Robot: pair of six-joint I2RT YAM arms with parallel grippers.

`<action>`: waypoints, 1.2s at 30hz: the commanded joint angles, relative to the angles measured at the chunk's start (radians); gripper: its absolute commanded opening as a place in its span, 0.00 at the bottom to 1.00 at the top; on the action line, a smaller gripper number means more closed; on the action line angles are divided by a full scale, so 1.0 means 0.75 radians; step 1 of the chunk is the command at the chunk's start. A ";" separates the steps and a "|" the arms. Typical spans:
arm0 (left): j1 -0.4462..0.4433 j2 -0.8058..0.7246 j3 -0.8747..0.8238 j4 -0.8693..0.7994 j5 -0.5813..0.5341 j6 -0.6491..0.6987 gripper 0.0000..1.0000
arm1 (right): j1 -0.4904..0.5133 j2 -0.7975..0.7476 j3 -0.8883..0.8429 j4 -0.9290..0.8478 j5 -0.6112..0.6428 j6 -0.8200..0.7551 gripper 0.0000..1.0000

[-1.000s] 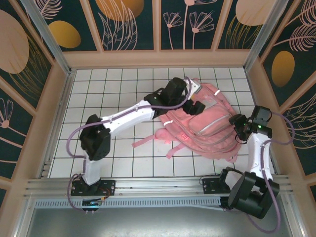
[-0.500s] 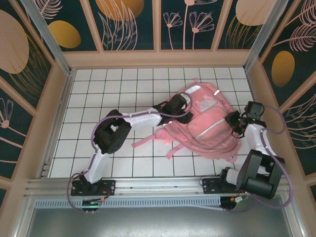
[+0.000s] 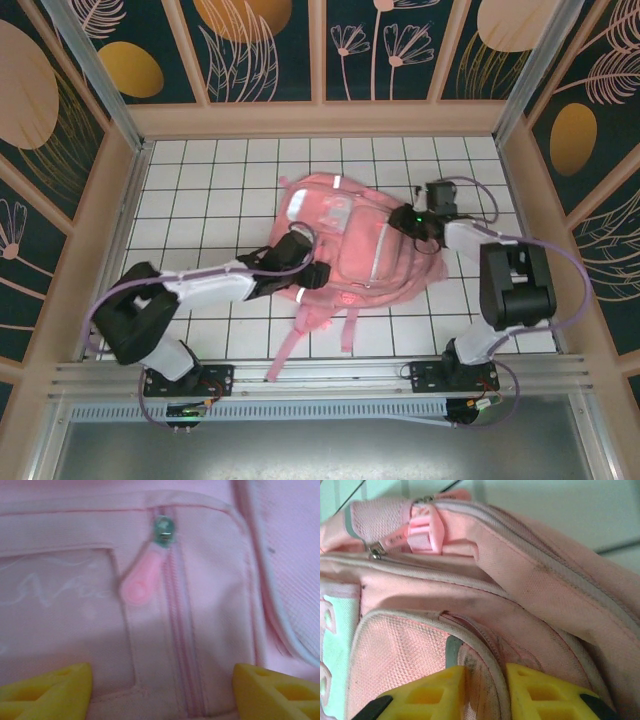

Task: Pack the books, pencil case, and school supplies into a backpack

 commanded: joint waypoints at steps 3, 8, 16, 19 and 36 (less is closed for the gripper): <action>-0.021 -0.343 -0.098 -0.046 0.218 0.260 0.79 | 0.158 0.160 0.164 0.071 -0.101 -0.032 0.35; -0.021 -0.582 -0.200 0.110 0.467 0.778 0.80 | 0.148 0.160 0.270 -0.069 -0.059 -0.068 0.41; -0.020 -0.117 0.130 -0.191 0.237 1.499 0.80 | 0.071 -0.205 0.071 -0.355 0.063 -0.045 0.46; -0.020 0.010 0.200 -0.152 0.157 1.589 0.78 | 0.058 -0.354 -0.045 -0.413 0.048 -0.049 0.47; -0.026 0.208 0.237 -0.002 0.374 1.701 0.77 | 0.066 -0.581 -0.181 -0.470 -0.038 0.033 0.47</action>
